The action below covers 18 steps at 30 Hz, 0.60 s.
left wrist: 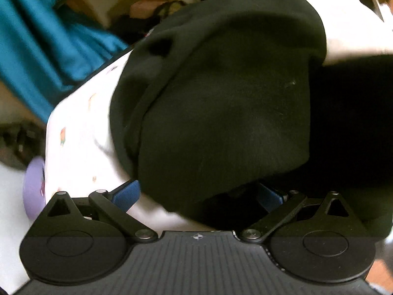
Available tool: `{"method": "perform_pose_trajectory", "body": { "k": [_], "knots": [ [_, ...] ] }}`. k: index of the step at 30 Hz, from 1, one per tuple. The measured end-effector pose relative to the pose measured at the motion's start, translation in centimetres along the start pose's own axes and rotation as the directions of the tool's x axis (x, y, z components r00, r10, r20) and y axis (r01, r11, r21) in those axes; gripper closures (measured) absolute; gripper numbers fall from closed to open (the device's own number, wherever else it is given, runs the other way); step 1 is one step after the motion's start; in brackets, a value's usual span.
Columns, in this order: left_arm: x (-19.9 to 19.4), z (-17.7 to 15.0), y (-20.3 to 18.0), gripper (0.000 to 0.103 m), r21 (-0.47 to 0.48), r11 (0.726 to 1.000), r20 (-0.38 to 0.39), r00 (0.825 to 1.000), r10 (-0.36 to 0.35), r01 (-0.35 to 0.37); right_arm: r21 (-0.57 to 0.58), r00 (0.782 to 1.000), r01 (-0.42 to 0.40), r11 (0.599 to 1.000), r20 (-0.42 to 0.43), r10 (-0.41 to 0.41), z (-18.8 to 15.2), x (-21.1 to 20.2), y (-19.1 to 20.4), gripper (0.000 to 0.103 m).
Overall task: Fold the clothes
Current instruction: 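Grasp an edge of the black garment with the left gripper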
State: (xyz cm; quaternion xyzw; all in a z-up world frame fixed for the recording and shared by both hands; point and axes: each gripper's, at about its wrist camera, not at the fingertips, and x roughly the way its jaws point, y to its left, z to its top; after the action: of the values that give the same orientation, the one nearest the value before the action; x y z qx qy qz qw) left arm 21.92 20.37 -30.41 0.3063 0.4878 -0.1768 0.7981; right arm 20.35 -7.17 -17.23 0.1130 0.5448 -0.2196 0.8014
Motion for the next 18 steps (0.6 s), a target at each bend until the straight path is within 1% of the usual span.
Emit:
{"method": "perform_pose_trajectory", "body": {
  "k": [1, 2, 3, 4, 5, 6, 8, 9, 10, 11, 12, 15, 18],
  "knots": [
    [-0.1, 0.2, 0.1, 0.006, 0.014, 1.0, 0.019, 1.0, -0.016, 0.015, 0.002, 1.0, -0.001, 1.0, -0.003, 0.001, 0.1, 0.1, 0.2, 0.001],
    [-0.2, 0.5, 0.3, 0.016, 0.024, 0.999, 0.038, 0.999, -0.037, 0.036, 0.002, 1.0, -0.004, 1.0, -0.005, 0.004, 0.2, 0.2, 0.4, 0.001],
    [-0.4, 0.7, 0.8, 0.02, 0.003, 0.998, 0.042, 0.997, -0.064, 0.064, -0.001, 1.0, -0.006, 1.0, -0.004, 0.006, 0.3, 0.2, 0.6, 0.001],
    [-0.9, 0.8, 1.7, 0.035, -0.038, 0.996, 0.049, 0.996, -0.076, 0.078, -0.005, 1.0, -0.005, 1.0, -0.001, 0.005, 0.5, 0.0, 0.8, 0.001],
    [-1.4, 0.9, 2.8, 0.054, -0.082, 0.992, 0.058, 0.995, -0.086, 0.091, -0.008, 1.0, -0.005, 1.0, 0.003, 0.005, 0.7, 0.0, 1.0, 0.001],
    [-1.8, 0.9, 3.9, 0.059, -0.13, 0.985, 0.064, 0.993, -0.104, 0.112, -0.009, 1.0, -0.006, 1.0, 0.008, 0.006, 0.9, -0.1, 1.2, 0.001],
    [-3.0, 0.7, 6.4, 0.075, -0.238, 0.953, 0.096, 0.981, -0.168, 0.187, -0.001, 1.0, -0.01, 1.0, 0.009, 0.01, 1.3, -0.1, 1.5, 0.001],
    [-3.6, 0.6, 7.4, 0.078, -0.28, 0.935, 0.116, 0.975, -0.191, 0.216, 0.006, 1.0, -0.013, 1.0, 0.006, 0.013, 1.6, -0.1, 1.8, 0.001],
    [-4.2, 0.8, 8.1, 0.086, -0.303, 0.926, 0.133, 0.972, -0.193, 0.225, 0.01, 1.0, -0.015, 1.0, 0.004, 0.015, 1.8, -0.1, 2.0, 0.001],
    [-5.0, 0.9, 8.7, 0.089, -0.322, 0.92, 0.157, 0.971, -0.181, 0.224, 0.011, 1.0, -0.016, 1.0, 0.004, 0.016, 1.9, 0.0, 2.2, 0.001],
    [-5.9, 1.1, 9.3, 0.09, -0.341, 0.913, 0.183, 0.969, -0.168, 0.223, 0.008, 1.0, -0.017, 1.0, 0.005, 0.017, 2.2, 0.1, 2.5, 0.001],
    [-8.5, 1.8, 11.9, 0.091, -0.412, 0.877, 0.263, 0.954, -0.146, 0.248, -0.003, 1.0, -0.023, 1.0, 0.012, 0.023, 2.8, 0.2, 3.4, 0.001],
    [-9.4, 2.2, 14.1, 0.092, -0.479, 0.835, 0.298, 0.945, -0.135, 0.27, -0.011, 0.999, -0.033, 0.999, 0.014, 0.033, 3.5, 0.6, 4.5, 0.001]
  ]
}}
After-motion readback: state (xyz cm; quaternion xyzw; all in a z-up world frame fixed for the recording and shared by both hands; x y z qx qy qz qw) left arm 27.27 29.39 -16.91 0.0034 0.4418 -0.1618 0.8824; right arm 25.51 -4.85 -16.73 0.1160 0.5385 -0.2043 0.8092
